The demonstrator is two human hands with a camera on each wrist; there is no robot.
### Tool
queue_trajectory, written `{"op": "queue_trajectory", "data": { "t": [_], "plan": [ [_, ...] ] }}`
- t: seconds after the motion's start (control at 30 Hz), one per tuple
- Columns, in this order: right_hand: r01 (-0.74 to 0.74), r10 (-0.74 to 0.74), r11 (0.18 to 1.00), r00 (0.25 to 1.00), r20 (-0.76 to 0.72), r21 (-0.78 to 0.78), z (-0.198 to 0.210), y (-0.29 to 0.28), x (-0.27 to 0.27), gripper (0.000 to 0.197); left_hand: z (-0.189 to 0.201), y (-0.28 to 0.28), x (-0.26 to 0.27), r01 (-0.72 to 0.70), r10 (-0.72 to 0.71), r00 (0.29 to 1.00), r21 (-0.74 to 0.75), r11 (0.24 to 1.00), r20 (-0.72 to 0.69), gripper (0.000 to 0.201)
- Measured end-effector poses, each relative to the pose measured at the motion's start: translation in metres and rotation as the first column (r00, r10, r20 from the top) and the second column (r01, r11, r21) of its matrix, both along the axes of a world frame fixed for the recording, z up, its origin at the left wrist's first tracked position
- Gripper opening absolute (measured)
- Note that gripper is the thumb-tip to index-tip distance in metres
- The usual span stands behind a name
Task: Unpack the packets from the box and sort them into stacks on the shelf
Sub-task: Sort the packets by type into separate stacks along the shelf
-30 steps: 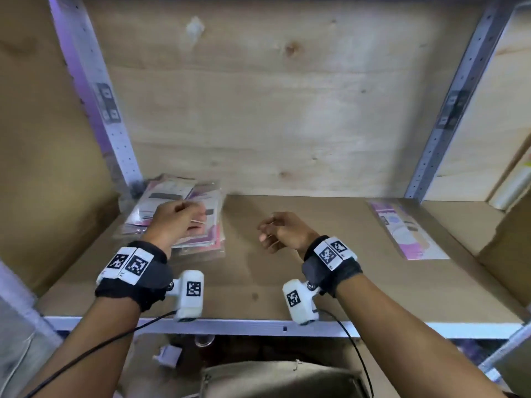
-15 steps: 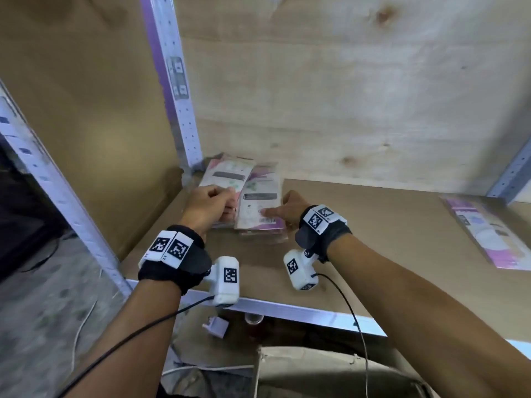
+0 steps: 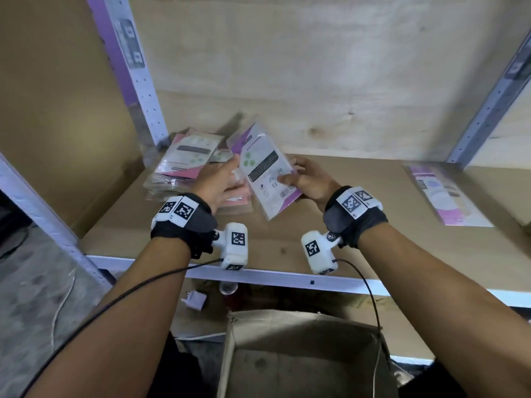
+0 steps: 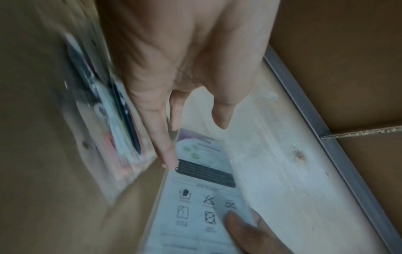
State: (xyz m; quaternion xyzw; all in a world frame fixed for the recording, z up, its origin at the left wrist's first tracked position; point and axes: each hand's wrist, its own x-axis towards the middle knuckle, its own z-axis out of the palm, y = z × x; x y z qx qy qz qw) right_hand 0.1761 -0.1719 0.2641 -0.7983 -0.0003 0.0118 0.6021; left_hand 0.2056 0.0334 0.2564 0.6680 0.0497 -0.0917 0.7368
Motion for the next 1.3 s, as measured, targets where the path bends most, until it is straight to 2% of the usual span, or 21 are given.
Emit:
{"op": "queue_trajectory", "data": {
  "t": [0.07,0.13,0.2,0.27,0.33,0.4,0.47,0.53,0.63,0.7,0.8,0.93,1.0,1.1,1.13,1.3],
  "plan": [
    [-0.009,0.013,0.998,0.997,0.071,-0.067,0.004,-0.016,-0.012,0.018,0.002,-0.017,0.001,0.066,-0.067,0.997,-0.051,0.997,-0.034,0.040],
    [0.006,0.027,0.978,0.987,0.156,-0.208,0.009,-0.031,-0.023,0.021,0.005,-0.035,0.003,0.119,-0.131,0.990,-0.182,0.976,-0.056,0.058],
    [0.061,0.051,0.917,0.962,0.268,-0.394,0.013,-0.044,-0.032,0.024,0.008,-0.051,0.005,0.126,-0.165,0.981,-0.319,0.939,-0.098,0.084],
    [0.102,0.092,0.842,0.940,0.329,-0.530,0.018,-0.056,-0.040,0.025,0.008,-0.067,0.005,0.152,-0.209,0.971,-0.384,0.911,-0.112,0.100],
    [0.098,0.125,0.783,0.943,0.310,-0.614,0.021,-0.067,-0.046,0.030,0.005,-0.080,0.006,0.151,-0.211,0.973,-0.427,0.891,-0.096,0.091],
    [0.031,0.162,0.754,0.959,0.232,-0.656,0.021,-0.078,-0.050,0.038,-0.003,-0.090,0.006,0.087,-0.142,0.985,-0.419,0.904,-0.101,0.059],
    [-0.045,0.170,0.813,0.972,0.163,-0.580,0.016,-0.092,-0.053,0.043,-0.011,-0.100,0.007,0.028,-0.072,0.991,-0.351,0.936,-0.114,0.025],
    [-0.017,0.093,0.910,0.982,0.163,-0.414,0.010,-0.105,-0.054,0.042,-0.017,-0.106,0.007,0.034,-0.072,0.991,-0.299,0.954,-0.115,0.012],
    [0.158,-0.114,0.954,0.977,0.180,-0.256,-0.001,-0.125,-0.049,0.038,-0.019,-0.115,0.005,0.110,-0.144,0.985,-0.292,0.950,-0.099,0.012],
    [0.172,-0.156,0.966,0.983,0.095,-0.194,-0.006,-0.135,-0.047,0.040,-0.019,-0.121,0.004,0.163,-0.196,0.977,-0.308,0.937,-0.080,0.015],
    [0.017,-0.026,0.990,0.998,-0.062,-0.137,-0.012,-0.144,-0.048,0.038,-0.023,-0.131,0.002,0.202,-0.235,0.970,-0.324,0.924,-0.067,0.023],
    [-0.011,0.016,0.997,0.997,-0.071,0.082,-0.012,-0.154,-0.049,0.039,-0.026,-0.137,0.009,0.156,-0.171,0.985,-0.275,0.949,-0.033,0.040],
    [-0.018,0.025,0.992,0.998,-0.059,0.123,-0.010,-0.161,-0.050,0.039,-0.026,-0.133,0.016,0.082,-0.082,0.997,-0.251,0.964,0.010,0.037],
    [-0.030,0.038,0.992,0.997,-0.060,0.126,-0.014,-0.172,-0.054,0.041,-0.027,-0.122,0.023,0.006,0.006,0.999,-0.210,0.978,0.054,0.010],
    [-0.029,0.038,0.991,0.997,-0.069,0.129,-0.016,-0.175,-0.056,0.041,-0.028,-0.120,0.024,-0.016,0.028,0.998,-0.189,0.982,0.062,0.007],
    [-0.042,0.059,0.987,0.993,-0.102,0.157,-0.021,-0.179,-0.061,0.041,-0.032,-0.119,0.023,-0.052,0.056,0.992,-0.041,0.998,0.111,0.013]
  ]
}}
